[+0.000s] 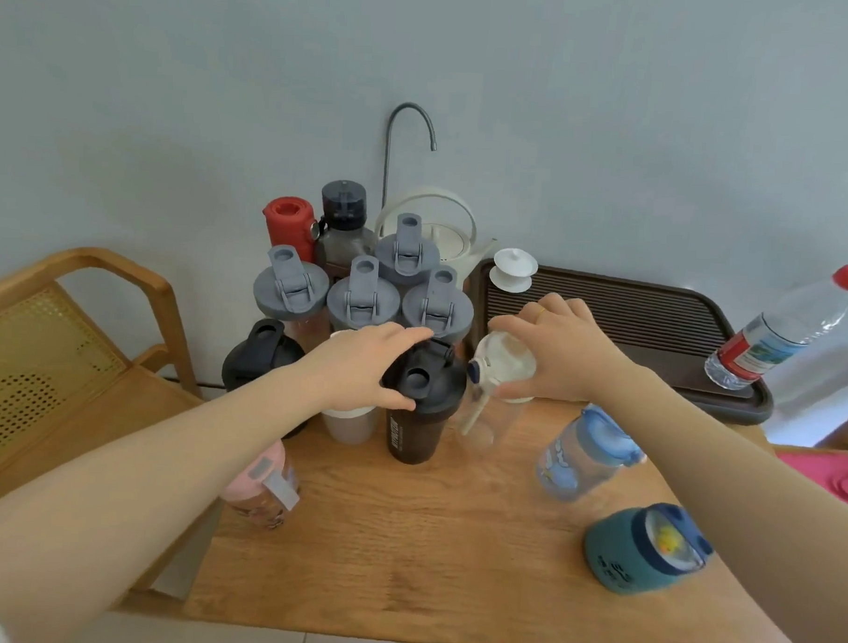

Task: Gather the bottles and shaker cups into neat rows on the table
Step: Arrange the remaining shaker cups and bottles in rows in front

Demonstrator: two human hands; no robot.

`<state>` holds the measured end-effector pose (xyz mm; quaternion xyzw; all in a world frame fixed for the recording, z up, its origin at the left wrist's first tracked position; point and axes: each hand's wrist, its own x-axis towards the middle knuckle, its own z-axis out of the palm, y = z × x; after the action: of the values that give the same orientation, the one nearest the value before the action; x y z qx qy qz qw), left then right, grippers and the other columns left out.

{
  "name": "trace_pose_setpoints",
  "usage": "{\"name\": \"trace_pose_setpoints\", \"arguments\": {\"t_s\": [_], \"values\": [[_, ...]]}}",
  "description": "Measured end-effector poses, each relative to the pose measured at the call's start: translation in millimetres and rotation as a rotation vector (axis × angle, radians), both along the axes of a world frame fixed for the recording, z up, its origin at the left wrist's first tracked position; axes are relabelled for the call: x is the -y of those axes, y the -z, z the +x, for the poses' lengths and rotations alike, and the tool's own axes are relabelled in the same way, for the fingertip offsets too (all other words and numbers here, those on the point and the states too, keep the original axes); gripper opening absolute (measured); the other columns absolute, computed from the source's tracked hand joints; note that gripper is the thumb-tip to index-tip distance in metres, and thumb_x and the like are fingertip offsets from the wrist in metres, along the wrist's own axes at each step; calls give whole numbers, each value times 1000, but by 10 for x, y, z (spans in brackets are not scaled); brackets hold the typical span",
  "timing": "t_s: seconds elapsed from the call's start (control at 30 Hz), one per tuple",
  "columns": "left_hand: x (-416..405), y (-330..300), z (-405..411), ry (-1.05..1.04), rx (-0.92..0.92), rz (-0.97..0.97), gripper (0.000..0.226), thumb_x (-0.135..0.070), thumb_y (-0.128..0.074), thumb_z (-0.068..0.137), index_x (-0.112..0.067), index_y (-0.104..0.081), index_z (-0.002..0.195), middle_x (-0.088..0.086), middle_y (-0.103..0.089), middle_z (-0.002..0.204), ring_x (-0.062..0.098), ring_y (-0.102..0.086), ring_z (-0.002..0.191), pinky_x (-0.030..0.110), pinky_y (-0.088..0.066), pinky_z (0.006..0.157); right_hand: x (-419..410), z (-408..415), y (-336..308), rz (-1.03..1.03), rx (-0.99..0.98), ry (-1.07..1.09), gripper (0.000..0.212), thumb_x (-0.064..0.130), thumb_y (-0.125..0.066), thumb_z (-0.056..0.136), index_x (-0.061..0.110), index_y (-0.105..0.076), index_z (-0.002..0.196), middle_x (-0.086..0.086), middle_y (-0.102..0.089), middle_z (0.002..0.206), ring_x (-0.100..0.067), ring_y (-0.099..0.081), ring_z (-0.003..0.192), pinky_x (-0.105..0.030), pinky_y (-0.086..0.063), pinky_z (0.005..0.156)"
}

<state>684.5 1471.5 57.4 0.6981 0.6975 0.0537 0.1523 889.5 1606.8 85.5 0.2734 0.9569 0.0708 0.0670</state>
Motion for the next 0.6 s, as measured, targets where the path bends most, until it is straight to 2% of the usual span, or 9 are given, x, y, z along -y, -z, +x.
{"name": "trace_pose_setpoints", "arguments": {"t_s": [0.1, 0.2, 0.27, 0.33, 0.4, 0.5, 0.6], "values": [[7, -2, 78, -49, 27, -11, 92, -58, -64, 73, -24, -18, 144, -2, -35, 145, 18, -36, 131, 36, -35, 103, 58, -51, 36, 99, 18, 82, 76, 76, -43, 73, 20, -45, 123, -7, -55, 115, -28, -46, 110, -38, -32, 93], [-14, -20, 173, -125, 36, 12, 88, -58, -62, 74, -20, -22, 143, -1, -37, 144, 17, -38, 129, 34, -35, 101, 68, -39, 27, -14, -19, 87, 77, 71, -49, 75, 18, -38, 129, -8, -48, 123, -29, -52, 110, -38, -41, 87], [-34, -43, 202, -94, 63, 4, 78, -45, -62, 80, -19, -23, 143, 0, -37, 143, 16, -37, 129, 30, -34, 100, 13, -9, -18, -123, 31, 12, 86, 63, -58, 74, 26, -21, 143, -4, -35, 141, -27, -47, 121, -39, -42, 91], [-38, -105, 204, -26, 110, -47, 71, -26, -61, 82, -20, -25, 143, -1, -38, 141, 15, -37, 128, 26, -33, 100, -50, 9, -103, -236, 126, -73, 96, 47, -67, 73, 33, -6, 146, 3, -21, 151, -25, -39, 128, -39, -41, 97], [-36, -168, 194, 73, 112, -93, 64, -11, -55, 83, -23, -30, 141, -3, -41, 140, 13, -36, 128, 26, -32, 102, -114, 22, -144, -319, 180, -106, 96, 36, -72, 72, 36, -10, 145, 6, -23, 149, -23, -37, 126, -38, -40, 99], [-51, -188, 188, 196, 75, -78, 58, 5, -44, 82, -23, -44, 133, -5, -47, 135, 15, -34, 126, 33, -29, 107, -112, 16, -93, -225, 164, -89, 84, 48, -69, 70, 36, -23, 139, 4, -36, 137, -24, -44, 116, -40, -45, 91], [-74, -138, 201, 239, 75, 10, 55, 14, -40, 78, -20, -55, 119, -5, -54, 126, 16, -34, 122, 36, -29, 105, -96, 17, -21, -130, 126, -33, 93, 62, -62, 70, 31, -14, 143, -1, -35, 140, -27, -48, 117, -40, -48, 85]]}}
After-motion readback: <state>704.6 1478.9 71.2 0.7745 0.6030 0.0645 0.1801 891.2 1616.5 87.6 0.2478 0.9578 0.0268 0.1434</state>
